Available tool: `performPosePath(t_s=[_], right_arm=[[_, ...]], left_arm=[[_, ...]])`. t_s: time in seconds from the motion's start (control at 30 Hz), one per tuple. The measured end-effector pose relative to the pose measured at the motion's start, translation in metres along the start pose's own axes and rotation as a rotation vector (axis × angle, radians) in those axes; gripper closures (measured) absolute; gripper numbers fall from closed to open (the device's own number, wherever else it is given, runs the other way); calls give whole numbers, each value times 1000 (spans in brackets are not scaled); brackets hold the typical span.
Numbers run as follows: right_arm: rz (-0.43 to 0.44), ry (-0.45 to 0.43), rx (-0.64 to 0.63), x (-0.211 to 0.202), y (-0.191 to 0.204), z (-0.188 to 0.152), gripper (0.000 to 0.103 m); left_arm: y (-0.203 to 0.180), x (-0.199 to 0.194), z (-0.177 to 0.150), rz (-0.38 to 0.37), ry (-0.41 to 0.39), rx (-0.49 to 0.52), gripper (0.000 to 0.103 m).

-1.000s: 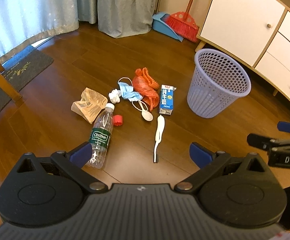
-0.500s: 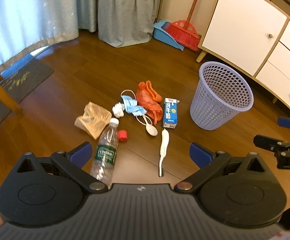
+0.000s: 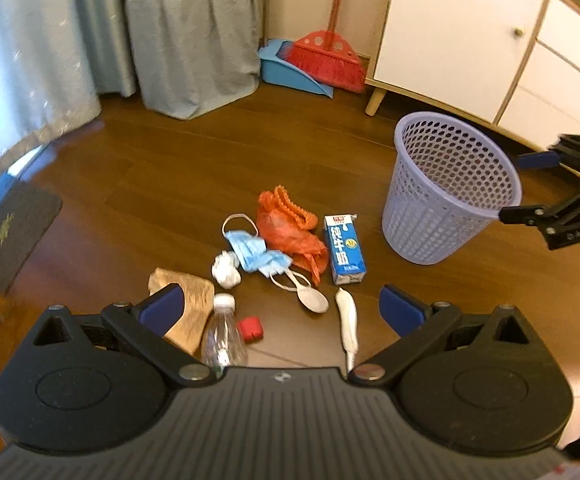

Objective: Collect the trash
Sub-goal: 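Grasp the lavender wastebasket rim with the right gripper and lift it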

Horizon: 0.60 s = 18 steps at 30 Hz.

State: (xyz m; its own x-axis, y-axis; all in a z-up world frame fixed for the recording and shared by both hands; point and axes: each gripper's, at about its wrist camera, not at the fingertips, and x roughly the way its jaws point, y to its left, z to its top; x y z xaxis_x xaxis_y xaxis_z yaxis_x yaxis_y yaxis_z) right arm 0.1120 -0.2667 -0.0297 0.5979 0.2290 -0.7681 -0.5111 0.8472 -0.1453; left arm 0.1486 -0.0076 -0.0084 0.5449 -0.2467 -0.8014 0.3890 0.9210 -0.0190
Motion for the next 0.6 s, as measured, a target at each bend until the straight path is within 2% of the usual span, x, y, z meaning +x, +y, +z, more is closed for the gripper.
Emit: performPosePath(t_s=[0.13, 0.27, 0.33, 0.43, 0.6], right_arm=[[42, 13, -60, 39, -6, -15, 35], [29, 14, -63, 72, -13, -30, 45], [21, 8, -24, 85, -18, -37, 55], [2, -25, 4, 97, -21, -44, 62], [-16, -50, -43, 113, -19, -48, 78]], left_arm=[[-3, 28, -1, -14, -9, 53, 1], [-1, 49, -11, -28, -9, 68, 1], [0, 55, -17, -34, -17, 62, 1], [8, 66, -26, -36, -25, 31, 1], [20, 78, -37, -70, -51, -41, 5]])
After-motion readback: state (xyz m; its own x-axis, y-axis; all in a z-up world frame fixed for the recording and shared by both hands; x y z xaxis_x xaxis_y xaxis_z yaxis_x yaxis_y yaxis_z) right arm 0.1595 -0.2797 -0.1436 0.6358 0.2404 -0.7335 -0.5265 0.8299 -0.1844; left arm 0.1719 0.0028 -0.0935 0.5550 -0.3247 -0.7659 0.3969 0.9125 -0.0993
